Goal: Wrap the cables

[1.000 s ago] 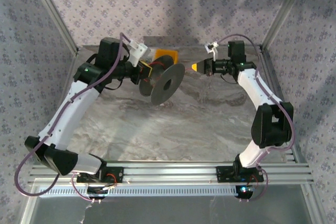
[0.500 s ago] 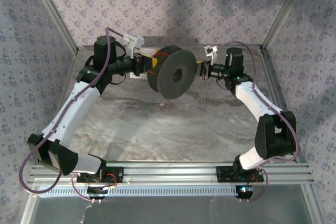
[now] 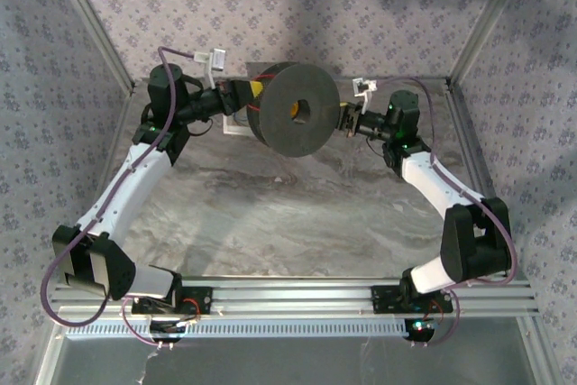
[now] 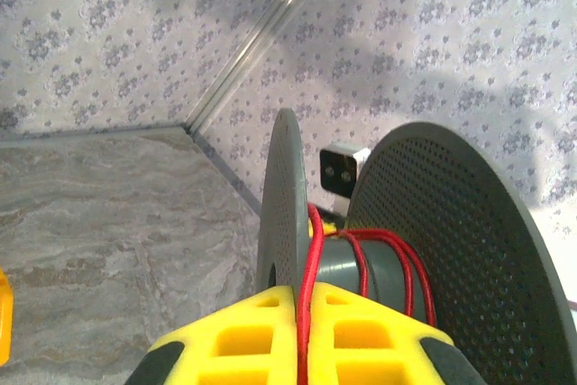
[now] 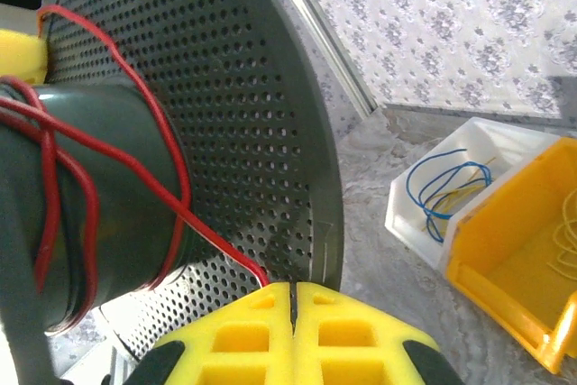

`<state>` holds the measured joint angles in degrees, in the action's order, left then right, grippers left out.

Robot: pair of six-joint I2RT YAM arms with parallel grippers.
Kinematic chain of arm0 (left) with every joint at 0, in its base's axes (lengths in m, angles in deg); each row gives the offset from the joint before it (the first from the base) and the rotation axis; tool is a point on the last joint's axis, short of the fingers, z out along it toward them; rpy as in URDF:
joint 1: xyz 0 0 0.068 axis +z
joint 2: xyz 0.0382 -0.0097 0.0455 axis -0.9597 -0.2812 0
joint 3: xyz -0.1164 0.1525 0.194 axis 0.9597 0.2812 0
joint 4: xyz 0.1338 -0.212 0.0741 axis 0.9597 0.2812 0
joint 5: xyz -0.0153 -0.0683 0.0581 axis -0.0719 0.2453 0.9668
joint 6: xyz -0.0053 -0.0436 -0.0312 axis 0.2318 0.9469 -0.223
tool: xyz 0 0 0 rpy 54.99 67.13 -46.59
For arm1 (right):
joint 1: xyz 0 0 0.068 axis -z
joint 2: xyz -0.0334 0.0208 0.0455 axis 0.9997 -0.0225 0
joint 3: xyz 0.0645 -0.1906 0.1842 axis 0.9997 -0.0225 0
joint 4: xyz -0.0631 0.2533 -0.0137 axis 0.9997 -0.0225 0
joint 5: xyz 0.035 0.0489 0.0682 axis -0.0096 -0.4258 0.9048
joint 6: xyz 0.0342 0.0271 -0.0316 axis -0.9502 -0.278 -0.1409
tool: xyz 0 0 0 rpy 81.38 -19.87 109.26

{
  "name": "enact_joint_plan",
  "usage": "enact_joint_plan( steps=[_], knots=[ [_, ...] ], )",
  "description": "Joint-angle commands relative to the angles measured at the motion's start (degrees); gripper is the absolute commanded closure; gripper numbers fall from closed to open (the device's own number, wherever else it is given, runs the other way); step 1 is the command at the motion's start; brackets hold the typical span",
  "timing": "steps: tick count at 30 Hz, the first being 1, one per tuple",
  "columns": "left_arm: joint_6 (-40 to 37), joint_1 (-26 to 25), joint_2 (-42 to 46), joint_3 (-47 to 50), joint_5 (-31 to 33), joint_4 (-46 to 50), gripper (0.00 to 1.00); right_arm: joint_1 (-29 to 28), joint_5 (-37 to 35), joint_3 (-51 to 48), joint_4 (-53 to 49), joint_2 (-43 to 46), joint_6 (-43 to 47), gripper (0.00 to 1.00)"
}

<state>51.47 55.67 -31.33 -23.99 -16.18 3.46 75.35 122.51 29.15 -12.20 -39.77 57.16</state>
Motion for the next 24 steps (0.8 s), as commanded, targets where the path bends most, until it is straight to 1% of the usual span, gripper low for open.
enact_joint_plan(
  steps=[1, 5, 8, 11, 15, 18, 21, 24],
  knots=[
    [4.6, 0.0, 3.0, -1.2, 3.3, -14.8, 1.0, -3.6, 3.8, -1.1, 1.1, 1.4, -0.1, 1.0],
    [6.1, 0.0, 2.5, 0.0, 5.7, -16.2, 1.0, -6.1, 3.1, -1.2, 2.1, 2.2, 0.3, 1.0],
    [6.5, 0.0, 2.1, 0.4, 6.7, -15.7, 1.0, -6.7, 2.8, -1.2, 2.5, 3.1, 0.1, 1.0],
    [4.8, 0.0, 2.2, 0.3, 8.2, -12.6, 1.0, -6.7, 2.7, -1.1, 1.3, 4.5, 0.5, 1.0],
    [2.9, 0.0, 2.3, 0.1, 10.5, -8.2, 1.0, -6.4, 2.3, -0.5, -2.9, 6.8, 2.6, 1.0],
    [2.1, 0.1, 2.3, 0.2, 14.2, -3.7, 1.0, -6.0, 0.6, 0.3, -8.0, 8.0, 4.8, 1.0],
    [5.5, 0.3, 2.2, 1.8, 18.0, -3.6, 1.0, -5.9, -1.9, 0.9, -12.4, 8.0, 6.5, 1.0],
    [10.5, 0.5, 1.6, 3.6, 20.3, -6.6, 1.0, -6.3, -4.9, -0.4, -12.3, 7.9, 6.2, 1.0]
  ],
)
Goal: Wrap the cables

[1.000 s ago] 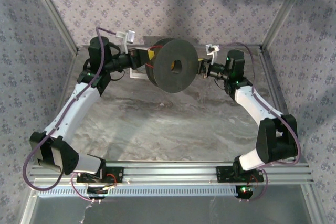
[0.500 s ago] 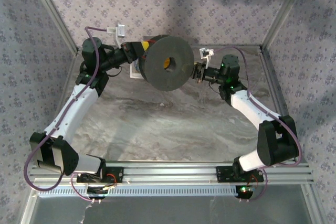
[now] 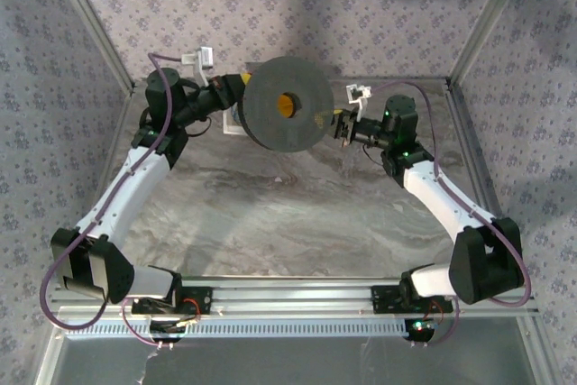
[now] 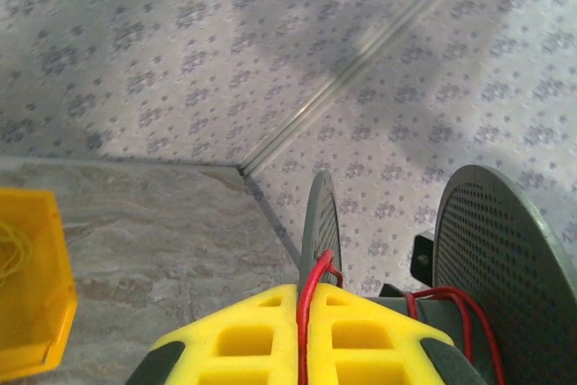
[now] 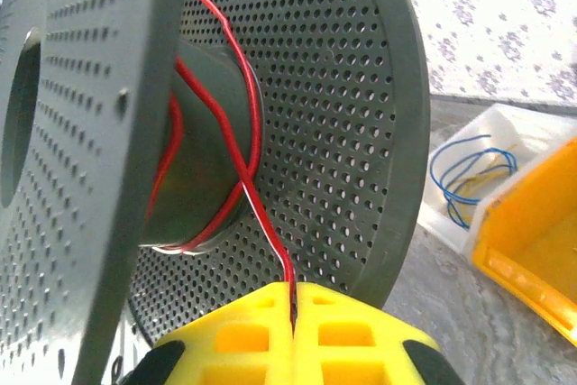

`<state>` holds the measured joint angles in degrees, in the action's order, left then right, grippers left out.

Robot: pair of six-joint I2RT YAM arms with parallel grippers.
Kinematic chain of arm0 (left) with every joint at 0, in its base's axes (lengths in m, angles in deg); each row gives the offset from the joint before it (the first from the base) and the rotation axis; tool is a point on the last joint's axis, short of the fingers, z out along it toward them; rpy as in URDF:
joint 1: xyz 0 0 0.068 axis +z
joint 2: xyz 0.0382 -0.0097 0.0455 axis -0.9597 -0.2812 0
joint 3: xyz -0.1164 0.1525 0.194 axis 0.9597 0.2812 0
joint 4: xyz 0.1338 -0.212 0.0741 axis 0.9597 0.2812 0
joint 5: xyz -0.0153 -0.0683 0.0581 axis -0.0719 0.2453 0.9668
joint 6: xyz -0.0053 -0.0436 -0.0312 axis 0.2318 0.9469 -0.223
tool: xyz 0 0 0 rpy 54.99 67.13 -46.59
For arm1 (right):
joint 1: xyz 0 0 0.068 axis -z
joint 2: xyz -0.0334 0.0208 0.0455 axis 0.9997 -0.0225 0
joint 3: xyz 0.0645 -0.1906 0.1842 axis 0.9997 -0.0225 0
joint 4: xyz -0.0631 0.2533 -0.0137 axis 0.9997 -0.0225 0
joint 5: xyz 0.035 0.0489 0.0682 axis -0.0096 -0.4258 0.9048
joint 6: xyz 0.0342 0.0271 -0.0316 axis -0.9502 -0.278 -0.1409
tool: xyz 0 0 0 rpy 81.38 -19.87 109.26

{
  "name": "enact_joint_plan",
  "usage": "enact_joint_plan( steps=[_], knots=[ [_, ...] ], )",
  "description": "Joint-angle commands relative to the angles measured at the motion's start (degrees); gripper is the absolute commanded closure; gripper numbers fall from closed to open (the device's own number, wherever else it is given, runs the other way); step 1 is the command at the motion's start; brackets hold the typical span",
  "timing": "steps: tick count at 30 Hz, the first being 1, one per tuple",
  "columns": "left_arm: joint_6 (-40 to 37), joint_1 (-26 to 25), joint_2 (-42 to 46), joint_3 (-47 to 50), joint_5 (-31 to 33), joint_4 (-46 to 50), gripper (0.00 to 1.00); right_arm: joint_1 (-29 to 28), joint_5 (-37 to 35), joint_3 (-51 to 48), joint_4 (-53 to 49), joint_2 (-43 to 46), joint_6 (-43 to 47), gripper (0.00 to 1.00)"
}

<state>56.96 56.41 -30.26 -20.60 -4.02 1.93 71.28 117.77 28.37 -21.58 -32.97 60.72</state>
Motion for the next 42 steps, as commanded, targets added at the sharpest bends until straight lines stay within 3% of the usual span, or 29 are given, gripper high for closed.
enact_joint_plan(
  steps=[1, 6, 14, 26, 42],
  knots=[
    [6.5, -0.3, 0.2, 0.7, 8.5, -6.2, 1.0, -2.6, -1.3, -0.4, -1.9, 1.1, 2.1, 1.0],
    [10.8, -0.4, -1.0, 2.1, 9.7, -8.7, 1.0, -4.6, -4.3, -3.9, 6.6, 0.3, -2.5, 1.0],
    [11.3, -1.2, -0.4, 3.3, 14.1, -5.5, 1.0, -7.2, -5.5, -4.0, 13.0, -1.2, -4.8, 1.0],
    [14.4, -6.3, -1.0, 5.9, 24.7, -5.1, 1.0, -13.2, -9.7, -3.8, 20.7, -3.5, -4.6, 1.0],
    [9.7, -14.1, -3.1, 3.7, 28.5, -3.0, 1.0, -19.1, -13.7, 0.5, 22.9, -8.7, -3.1, 1.0]
  ],
)
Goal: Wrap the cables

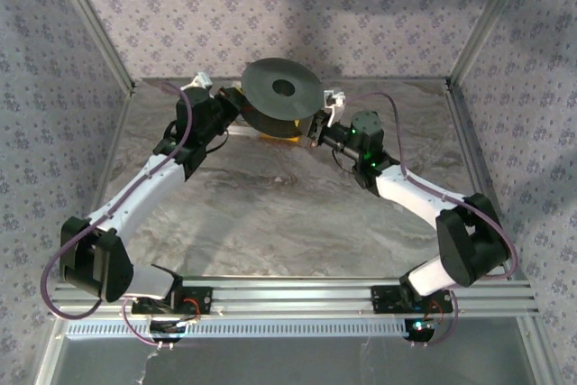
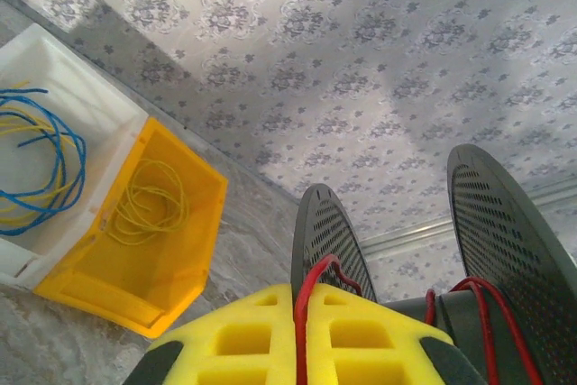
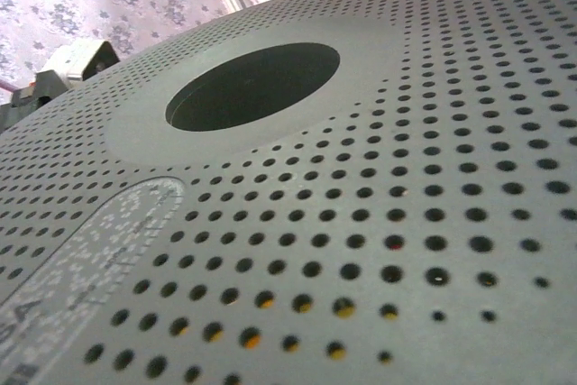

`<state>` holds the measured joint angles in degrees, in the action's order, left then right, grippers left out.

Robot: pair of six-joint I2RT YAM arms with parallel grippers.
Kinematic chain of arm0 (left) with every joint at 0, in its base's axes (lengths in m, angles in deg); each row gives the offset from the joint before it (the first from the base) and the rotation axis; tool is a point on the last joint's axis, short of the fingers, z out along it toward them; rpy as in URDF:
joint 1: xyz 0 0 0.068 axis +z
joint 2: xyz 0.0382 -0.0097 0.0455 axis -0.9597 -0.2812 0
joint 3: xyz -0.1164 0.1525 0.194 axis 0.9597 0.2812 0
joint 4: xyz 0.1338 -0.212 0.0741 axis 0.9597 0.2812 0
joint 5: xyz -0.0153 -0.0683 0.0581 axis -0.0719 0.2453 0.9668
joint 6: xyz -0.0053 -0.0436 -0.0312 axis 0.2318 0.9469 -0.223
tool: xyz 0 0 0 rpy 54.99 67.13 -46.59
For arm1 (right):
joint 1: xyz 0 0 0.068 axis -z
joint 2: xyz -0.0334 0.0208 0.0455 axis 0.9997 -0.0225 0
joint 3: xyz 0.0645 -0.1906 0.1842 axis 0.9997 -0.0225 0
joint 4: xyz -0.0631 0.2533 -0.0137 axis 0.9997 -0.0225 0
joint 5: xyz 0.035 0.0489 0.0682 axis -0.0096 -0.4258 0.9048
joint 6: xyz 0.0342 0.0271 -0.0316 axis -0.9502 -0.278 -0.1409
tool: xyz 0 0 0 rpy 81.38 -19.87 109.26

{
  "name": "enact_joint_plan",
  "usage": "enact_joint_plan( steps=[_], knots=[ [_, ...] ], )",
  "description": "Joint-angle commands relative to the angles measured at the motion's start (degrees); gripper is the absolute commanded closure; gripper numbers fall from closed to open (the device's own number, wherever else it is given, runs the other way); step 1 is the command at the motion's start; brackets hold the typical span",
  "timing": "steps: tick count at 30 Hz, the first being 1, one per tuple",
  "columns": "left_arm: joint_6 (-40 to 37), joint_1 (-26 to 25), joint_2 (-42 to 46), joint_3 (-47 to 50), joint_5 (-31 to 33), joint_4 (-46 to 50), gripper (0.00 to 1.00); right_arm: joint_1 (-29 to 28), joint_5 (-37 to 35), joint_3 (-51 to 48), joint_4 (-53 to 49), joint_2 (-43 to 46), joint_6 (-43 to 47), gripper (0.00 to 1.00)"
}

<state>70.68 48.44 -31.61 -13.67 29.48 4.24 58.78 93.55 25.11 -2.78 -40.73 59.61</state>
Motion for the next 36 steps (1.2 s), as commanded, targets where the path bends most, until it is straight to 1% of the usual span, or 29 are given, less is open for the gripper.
enact_joint_plan(
  steps=[1, 6, 10, 13, 18, 21, 23, 27, 30, 33, 36],
  knots=[
    [-4.3, -6.6, -2.0, -3.5, -4.8, -5.3, 1.0, -6.9, 10.7, 4.0, 4.7, -1.2, -2.3, 1.0],
    [-5.8, -8.1, -3.2, -5.1, -4.5, -4.2, 1.0, -8.1, 11.8, 5.7, 3.8, -2.4, -1.2, 1.0],
    [-7.2, -8.3, -2.7, -5.6, -3.9, -2.9, 1.0, -9.0, 10.4, 6.2, 0.2, -2.0, 1.5, 1.0],
    [-8.6, -8.1, -1.8, -5.9, -2.7, -1.2, 1.0, -9.4, 7.6, 6.0, -3.9, -0.8, 4.4, 1.0],
    [-8.9, -6.5, 0.0, -5.2, -1.9, -0.1, 1.0, -9.7, 0.6, 3.7, -8.3, 2.4, 7.7, 1.0],
    [-8.7, -4.8, 1.3, -4.6, -1.8, 0.1, 1.0, -9.6, -3.4, 1.9, -10.7, 4.6, 9.1, 0.96],
    [-8.7, -3.4, 2.2, -4.4, -1.8, 0.8, 1.0, -9.4, -4.8, 1.1, -12.5, 5.8, 9.8, 0.94],
    [-8.9, -0.8, 4.1, -4.2, -1.8, 1.6, 1.0, -8.7, -5.2, -0.6, -14.6, 7.1, 9.5, 0.82],
    [-9.0, 1.0, 5.5, -4.1, -1.6, 2.0, 1.0, -8.2, -5.0, -1.9, -15.5, 8.0, 8.8, 0.72],
    [-9.1, 3.1, 6.9, -3.7, -1.5, 2.4, 1.0, -7.7, -4.5, -3.5, -16.1, 8.9, 8.0, 0.58],
    [-9.1, 5.3, 7.9, -3.6, -2.0, 2.8, 1.0, -7.1, -3.7, -4.7, -17.2, 9.8, 7.2, 0.41]
  ],
)
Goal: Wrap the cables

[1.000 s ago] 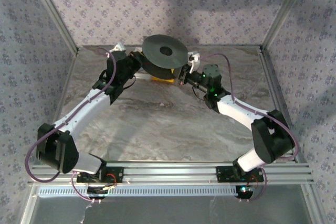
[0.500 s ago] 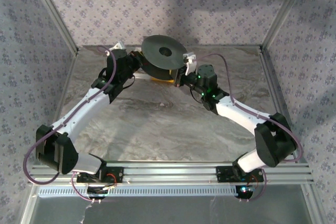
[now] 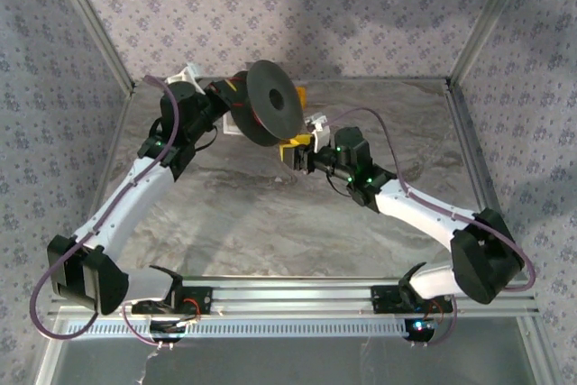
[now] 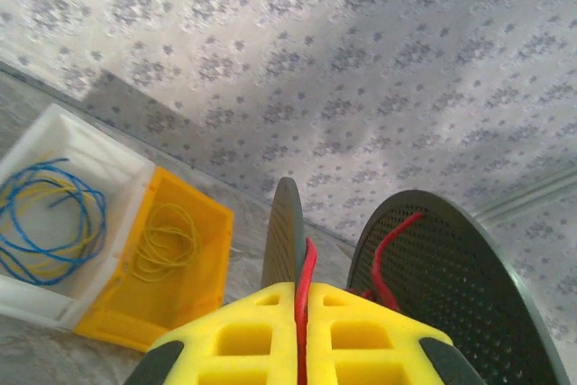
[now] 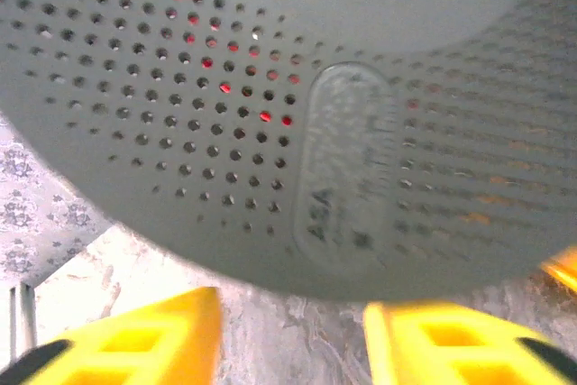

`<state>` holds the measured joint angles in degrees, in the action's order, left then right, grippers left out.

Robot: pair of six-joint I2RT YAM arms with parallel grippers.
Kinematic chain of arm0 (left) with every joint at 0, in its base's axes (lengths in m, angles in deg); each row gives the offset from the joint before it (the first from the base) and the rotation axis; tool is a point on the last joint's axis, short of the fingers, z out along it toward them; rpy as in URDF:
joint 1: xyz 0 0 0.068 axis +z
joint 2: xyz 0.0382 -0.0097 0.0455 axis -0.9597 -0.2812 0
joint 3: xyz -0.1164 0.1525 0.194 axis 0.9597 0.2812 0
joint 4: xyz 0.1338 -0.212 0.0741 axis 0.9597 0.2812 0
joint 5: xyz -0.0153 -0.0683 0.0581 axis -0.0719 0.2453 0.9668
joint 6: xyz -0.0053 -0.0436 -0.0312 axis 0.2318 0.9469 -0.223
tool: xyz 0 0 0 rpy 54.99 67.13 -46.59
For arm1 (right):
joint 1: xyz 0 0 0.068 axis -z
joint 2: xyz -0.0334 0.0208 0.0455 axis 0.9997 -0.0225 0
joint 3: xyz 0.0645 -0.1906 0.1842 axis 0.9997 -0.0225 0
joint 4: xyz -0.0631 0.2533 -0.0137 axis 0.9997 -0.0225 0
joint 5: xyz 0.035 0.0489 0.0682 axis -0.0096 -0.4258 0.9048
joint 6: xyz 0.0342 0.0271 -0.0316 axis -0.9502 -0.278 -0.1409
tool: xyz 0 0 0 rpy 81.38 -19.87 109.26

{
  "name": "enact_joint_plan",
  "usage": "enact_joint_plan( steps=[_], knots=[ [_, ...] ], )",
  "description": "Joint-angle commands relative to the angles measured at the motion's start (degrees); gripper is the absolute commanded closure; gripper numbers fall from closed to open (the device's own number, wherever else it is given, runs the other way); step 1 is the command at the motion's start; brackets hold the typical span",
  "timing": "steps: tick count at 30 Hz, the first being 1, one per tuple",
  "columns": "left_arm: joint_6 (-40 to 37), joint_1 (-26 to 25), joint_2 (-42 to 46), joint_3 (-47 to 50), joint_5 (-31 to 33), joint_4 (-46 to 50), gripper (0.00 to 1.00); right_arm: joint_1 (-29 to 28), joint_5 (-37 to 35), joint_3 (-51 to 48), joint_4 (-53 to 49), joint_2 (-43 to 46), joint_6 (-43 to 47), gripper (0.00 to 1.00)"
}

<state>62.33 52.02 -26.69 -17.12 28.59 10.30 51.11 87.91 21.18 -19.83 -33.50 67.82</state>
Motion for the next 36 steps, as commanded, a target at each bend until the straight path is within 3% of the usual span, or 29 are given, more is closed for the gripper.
enact_joint_plan(
  steps=[1, 5, 9, 15, 20, 23, 29, 36],
  knots=[
    [-0.8, 2.4, 3.2, -0.2, -1.3, -3.0, 1.0, 0.7, 2.3, -1.1, -0.7, 3.0, -1.1, 0.36],
    [-1.8, 4.3, 3.4, -1.0, -2.3, -1.9, 1.0, 1.4, 3.8, -2.2, -4.3, 4.8, -0.6, 0.18],
    [-6.5, 4.8, 2.3, -4.3, -5.0, 1.9, 1.0, 3.0, 6.9, -2.7, -8.5, 6.3, -0.1, 0.11],
    [-24.1, 3.6, -1.4, -12.7, -18.1, 12.9, 1.0, 10.3, 21.0, 2.9, -18.8, 7.2, 4.3, 0.0],
    [-41.7, -0.2, -3.3, -18.1, -25.6, 25.8, 1.0, 13.4, 27.6, 17.8, -41.6, 3.4, 22.2, 0.0],
    [-48.9, -2.1, -3.5, -18.7, -25.8, 30.4, 1.0, 14.7, 27.5, 23.5, -46.7, 2.5, 31.2, 0.0],
    [-58.5, -4.9, -3.6, -18.4, -23.5, 35.6, 1.0, 15.3, 26.9, 24.0, -45.8, 4.8, 47.8, 0.0],
    [-65.9, -9.5, -5.7, -20.1, -19.4, 39.4, 1.0, 11.3, 24.4, 29.0, -54.9, 1.1, 59.8, 0.02]
  ],
)
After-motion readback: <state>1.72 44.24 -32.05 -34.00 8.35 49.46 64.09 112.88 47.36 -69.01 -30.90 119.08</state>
